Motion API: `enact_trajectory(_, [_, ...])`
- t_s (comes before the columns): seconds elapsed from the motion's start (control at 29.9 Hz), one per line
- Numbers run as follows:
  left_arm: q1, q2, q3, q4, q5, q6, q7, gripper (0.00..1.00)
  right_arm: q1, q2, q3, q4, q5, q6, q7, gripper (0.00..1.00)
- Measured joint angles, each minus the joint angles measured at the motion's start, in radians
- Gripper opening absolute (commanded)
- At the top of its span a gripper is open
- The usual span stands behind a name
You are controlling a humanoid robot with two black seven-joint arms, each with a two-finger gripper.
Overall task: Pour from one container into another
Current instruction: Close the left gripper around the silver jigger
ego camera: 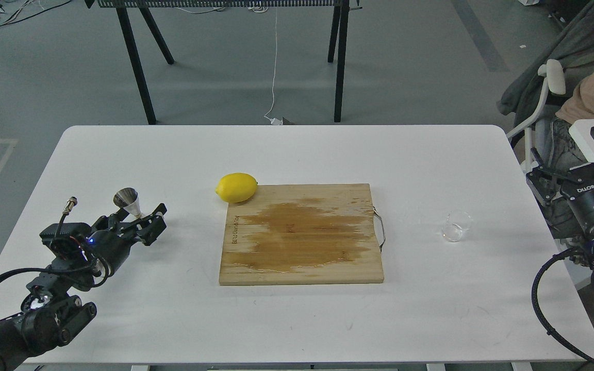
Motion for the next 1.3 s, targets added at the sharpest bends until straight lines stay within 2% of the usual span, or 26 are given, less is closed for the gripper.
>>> enact_trajectory(0.84, [-0.036,-0.014,0.011,0.08,0.002,0.019,0.0,0.48,0.0,0.001,0.001,0.002,0.001,0.0,0.0,0.99])
enact_trajectory(1.3, [-0.039,-0.01,0.045,0.085,0.002,0.019,0.0,0.25,0.0,0.001,0.002,0.001,0.001,0.0,0.0,0.99])
